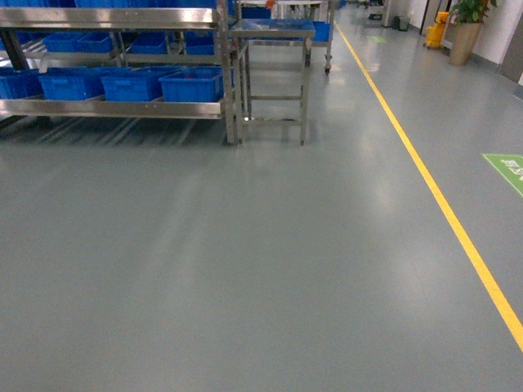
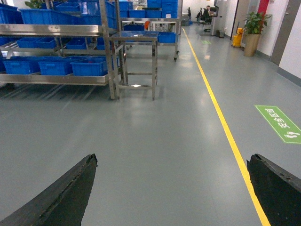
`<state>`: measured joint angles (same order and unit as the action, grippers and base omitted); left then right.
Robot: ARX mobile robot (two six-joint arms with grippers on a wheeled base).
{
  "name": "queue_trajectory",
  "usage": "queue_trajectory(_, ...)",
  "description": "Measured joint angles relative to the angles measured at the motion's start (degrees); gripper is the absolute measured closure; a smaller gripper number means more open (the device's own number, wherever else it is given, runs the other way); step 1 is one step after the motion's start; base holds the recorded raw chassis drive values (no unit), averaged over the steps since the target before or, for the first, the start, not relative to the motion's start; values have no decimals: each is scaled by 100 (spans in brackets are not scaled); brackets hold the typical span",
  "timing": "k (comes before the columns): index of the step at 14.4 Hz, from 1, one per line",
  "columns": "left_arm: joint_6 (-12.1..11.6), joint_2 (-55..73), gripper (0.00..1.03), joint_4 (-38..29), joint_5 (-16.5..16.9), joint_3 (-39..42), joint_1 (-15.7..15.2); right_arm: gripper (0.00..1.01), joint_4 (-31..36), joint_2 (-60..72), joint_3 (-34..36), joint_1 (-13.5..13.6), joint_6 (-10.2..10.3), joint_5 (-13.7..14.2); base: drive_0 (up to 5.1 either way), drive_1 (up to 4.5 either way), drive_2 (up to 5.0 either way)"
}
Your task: Pick blue part to blue bin on bottom shelf
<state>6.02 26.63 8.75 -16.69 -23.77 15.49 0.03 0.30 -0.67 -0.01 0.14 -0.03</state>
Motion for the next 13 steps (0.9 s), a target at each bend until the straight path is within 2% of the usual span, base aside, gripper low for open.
queue_trajectory(3, 0, 2, 59, 7, 11, 0, 0, 3, -42, 0, 0, 0, 0, 2, -153, -153, -153)
queue_trajectory(13, 0, 11, 59, 9, -2, 0, 0, 3, -31, 0, 0, 0, 0, 2, 5, 406, -397)
